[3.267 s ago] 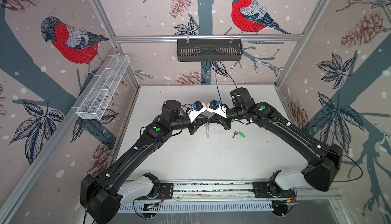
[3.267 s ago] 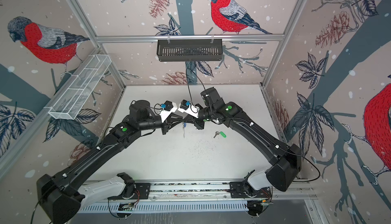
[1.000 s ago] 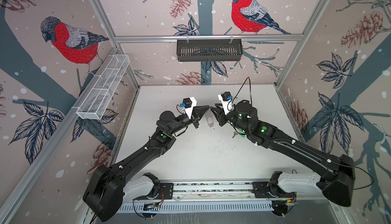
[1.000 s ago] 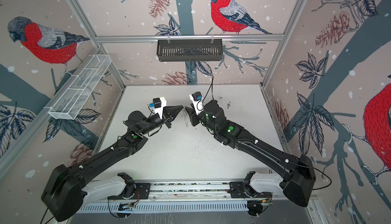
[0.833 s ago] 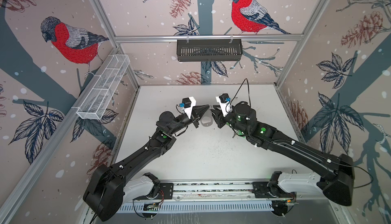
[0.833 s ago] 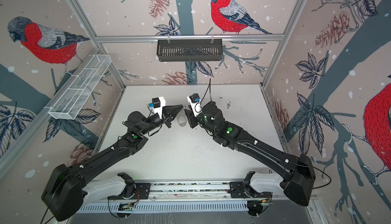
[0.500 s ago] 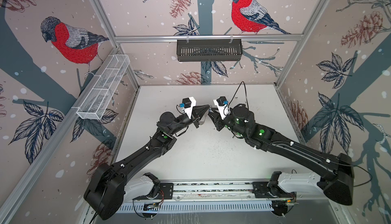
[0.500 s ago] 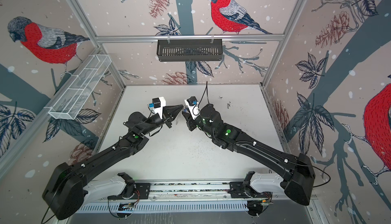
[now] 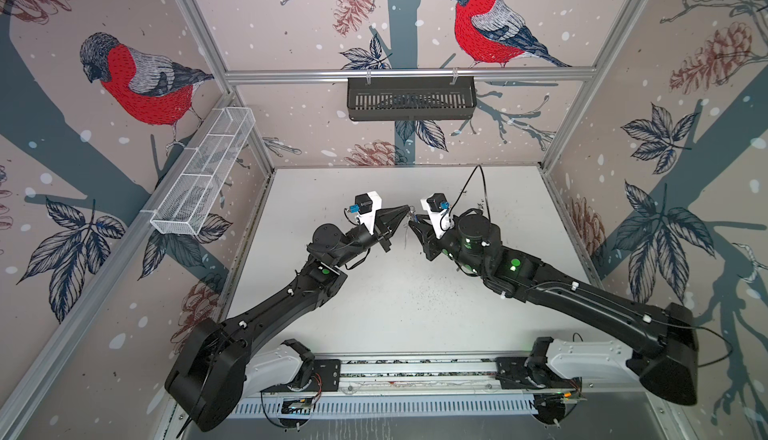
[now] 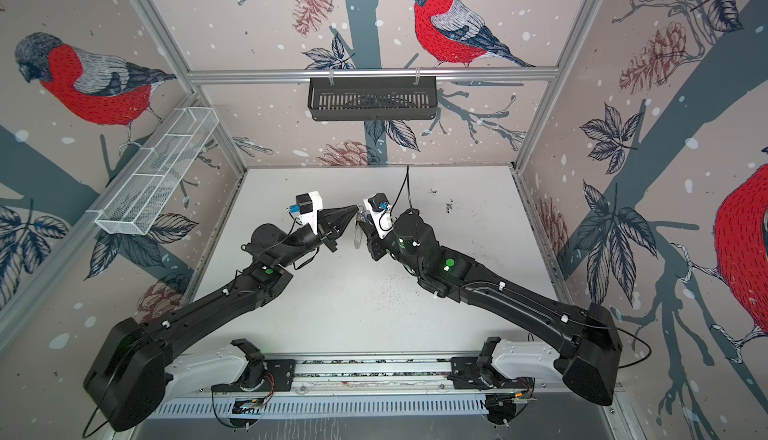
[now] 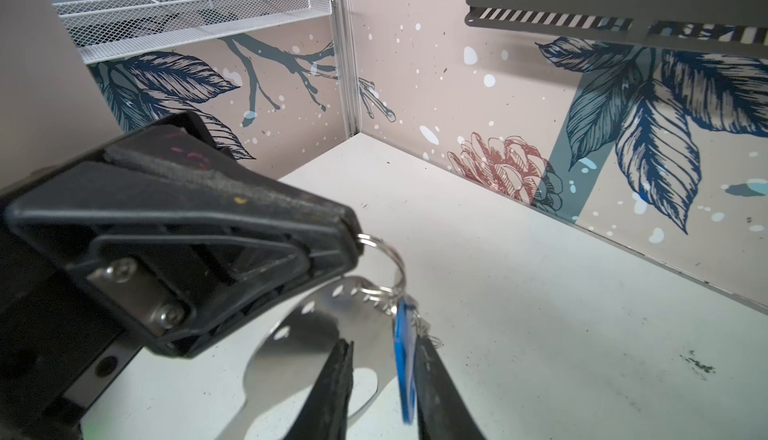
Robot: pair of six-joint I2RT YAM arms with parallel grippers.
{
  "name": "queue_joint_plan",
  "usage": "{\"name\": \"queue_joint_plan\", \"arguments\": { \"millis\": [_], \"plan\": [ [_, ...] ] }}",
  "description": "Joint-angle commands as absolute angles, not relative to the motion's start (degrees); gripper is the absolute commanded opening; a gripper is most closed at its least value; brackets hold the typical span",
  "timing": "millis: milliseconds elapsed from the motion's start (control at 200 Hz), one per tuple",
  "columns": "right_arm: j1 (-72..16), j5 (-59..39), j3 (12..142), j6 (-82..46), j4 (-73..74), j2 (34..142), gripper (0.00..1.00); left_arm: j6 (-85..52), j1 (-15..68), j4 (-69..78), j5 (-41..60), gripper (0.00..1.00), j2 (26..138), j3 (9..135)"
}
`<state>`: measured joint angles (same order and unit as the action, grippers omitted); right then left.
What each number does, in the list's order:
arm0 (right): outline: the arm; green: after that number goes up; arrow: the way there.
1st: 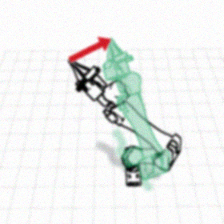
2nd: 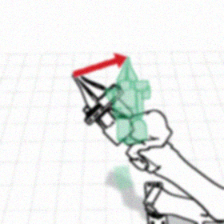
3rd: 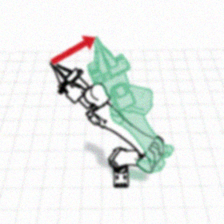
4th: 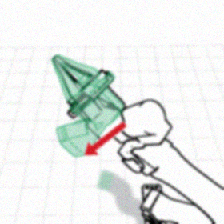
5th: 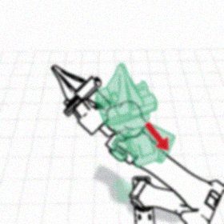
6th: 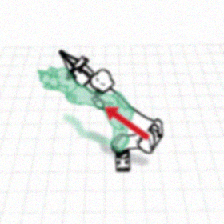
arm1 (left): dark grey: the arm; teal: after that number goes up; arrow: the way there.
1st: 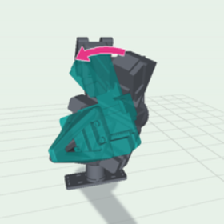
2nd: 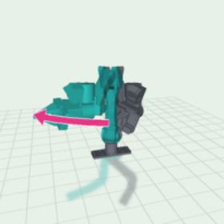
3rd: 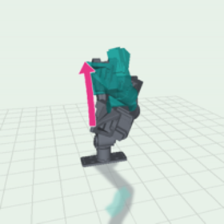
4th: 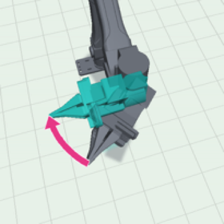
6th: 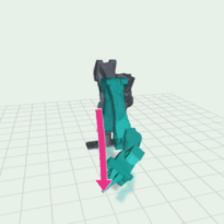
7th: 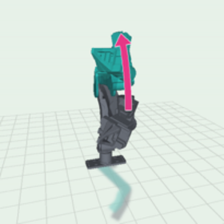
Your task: Put the keys on the keyring
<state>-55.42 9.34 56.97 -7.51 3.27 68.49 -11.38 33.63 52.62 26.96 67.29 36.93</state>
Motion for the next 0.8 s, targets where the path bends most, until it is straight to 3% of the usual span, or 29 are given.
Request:
{"name": "queue_joint_plan", "arguments": {
  "millis": [0,430,795],
  "plan": [
    [-54.93,11.63,56.37,-7.95,4.31,67.14,0.28,-11.85,33.73,57.38,26.74,0.00,67.00,36.83],
    [-54.34,7.99,56.16,-5.89,5.62,67.20,0.35,-13.79,33.75,59.63,29.75,0.00,68.55,36.83],
    [-53.00,7.03,55.47,-5.18,7.31,68.30,0.30,-16.18,33.75,62.76,33.61,0.00,70.04,36.98]
  ]
}}
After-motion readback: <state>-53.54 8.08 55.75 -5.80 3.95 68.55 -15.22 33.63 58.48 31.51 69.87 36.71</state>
